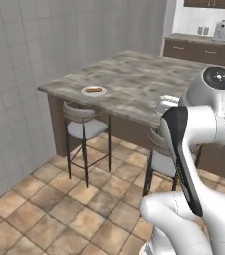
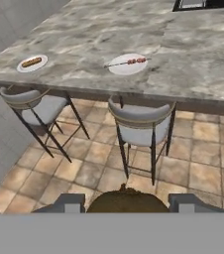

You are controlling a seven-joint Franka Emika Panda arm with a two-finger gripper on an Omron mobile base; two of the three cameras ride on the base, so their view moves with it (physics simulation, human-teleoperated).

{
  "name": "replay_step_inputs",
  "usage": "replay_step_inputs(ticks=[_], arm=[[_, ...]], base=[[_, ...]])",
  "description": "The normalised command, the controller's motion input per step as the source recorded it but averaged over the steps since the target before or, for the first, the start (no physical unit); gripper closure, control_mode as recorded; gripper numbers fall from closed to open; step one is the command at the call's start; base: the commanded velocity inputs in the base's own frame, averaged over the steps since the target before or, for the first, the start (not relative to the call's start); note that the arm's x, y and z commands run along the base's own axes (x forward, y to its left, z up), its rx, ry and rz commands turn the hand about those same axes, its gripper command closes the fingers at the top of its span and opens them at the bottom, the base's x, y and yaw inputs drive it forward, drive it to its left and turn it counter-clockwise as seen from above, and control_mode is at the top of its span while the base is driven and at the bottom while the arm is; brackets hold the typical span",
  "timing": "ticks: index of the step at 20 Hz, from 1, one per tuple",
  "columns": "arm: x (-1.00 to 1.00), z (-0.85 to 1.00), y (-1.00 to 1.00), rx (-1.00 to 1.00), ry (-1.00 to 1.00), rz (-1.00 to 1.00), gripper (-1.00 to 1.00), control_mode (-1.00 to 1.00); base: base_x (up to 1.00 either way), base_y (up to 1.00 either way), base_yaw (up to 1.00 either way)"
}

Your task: Pick up the kiwi and banana from the fridge and place one fruit on each plate on the dining counter.

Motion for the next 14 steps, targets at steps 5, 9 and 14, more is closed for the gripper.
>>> replay_step_inputs(ticks=[5, 9, 14], arm=[[0.0, 0.0, 0.0, 0.0, 0.0, 0.0, 1.0, 1.0], [0.0, 0.0, 0.0, 0.0, 0.0, 0.0, 1.0, 1.0], [0.0, 0.0, 0.0, 0.0, 0.0, 0.0, 1.0, 1.0]], base=[[0.64, 1.0, -0.26], [0.69, 1.0, -0.28], [0.74, 1.0, -0.3]])
